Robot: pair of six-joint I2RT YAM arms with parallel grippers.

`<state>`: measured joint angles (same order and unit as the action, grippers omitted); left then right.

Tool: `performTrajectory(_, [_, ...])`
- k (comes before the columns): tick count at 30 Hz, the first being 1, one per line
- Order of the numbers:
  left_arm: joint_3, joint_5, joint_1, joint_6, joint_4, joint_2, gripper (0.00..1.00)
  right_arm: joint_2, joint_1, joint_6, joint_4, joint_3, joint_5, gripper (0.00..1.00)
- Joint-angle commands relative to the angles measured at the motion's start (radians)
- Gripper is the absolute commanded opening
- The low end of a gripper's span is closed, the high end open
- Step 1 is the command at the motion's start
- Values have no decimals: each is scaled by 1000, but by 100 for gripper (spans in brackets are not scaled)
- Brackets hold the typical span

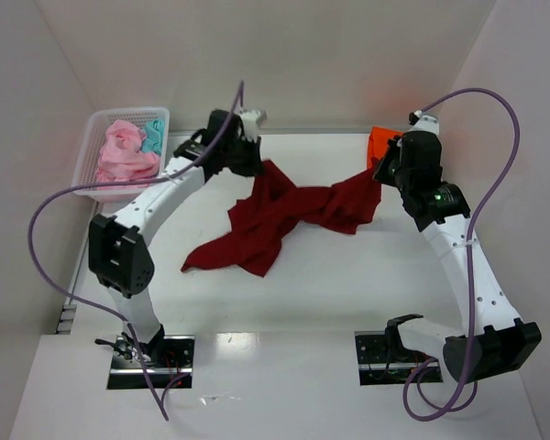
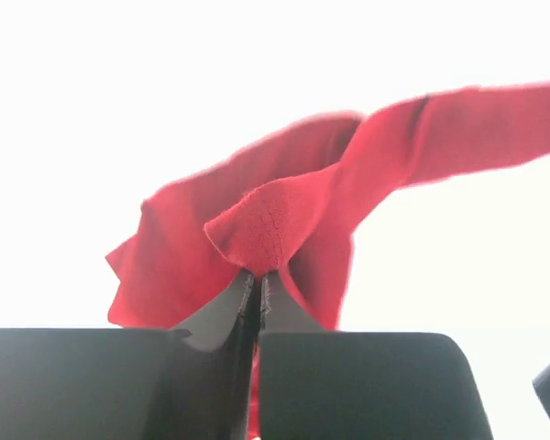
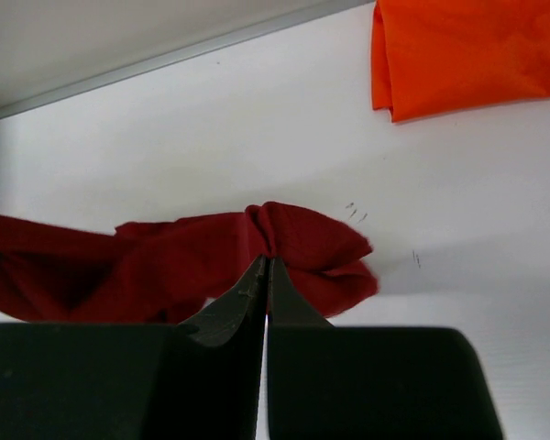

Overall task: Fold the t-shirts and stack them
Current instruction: Flatten out the tshirt

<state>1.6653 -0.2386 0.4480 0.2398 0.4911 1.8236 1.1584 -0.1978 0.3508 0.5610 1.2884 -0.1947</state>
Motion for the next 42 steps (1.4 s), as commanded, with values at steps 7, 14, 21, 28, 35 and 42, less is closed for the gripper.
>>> performTrajectory(7, [338, 363, -181, 12, -49, -162, 0, 154, 17, -82, -217, 345, -63, 1])
performTrajectory(14, [525, 436, -305, 1, -37, -139, 0, 290, 64, -145, -271, 662, -75, 1])
performTrajectory(21, [599, 542, -380, -68, 0, -139, 0, 336, 86, -196, -294, 839, -97, 1])
performTrajectory(28, [584, 570, -391, -50, 0, -150, 0, 305, 86, -236, -305, 839, -137, 1])
performTrajectory(35, [576, 562, -410, -40, -22, -161, 0, 317, 86, -245, -334, 903, -143, 1])
performTrajectory(42, [740, 533, -410, -40, -22, -133, 0, 435, 86, -291, -345, 1132, -104, 1])
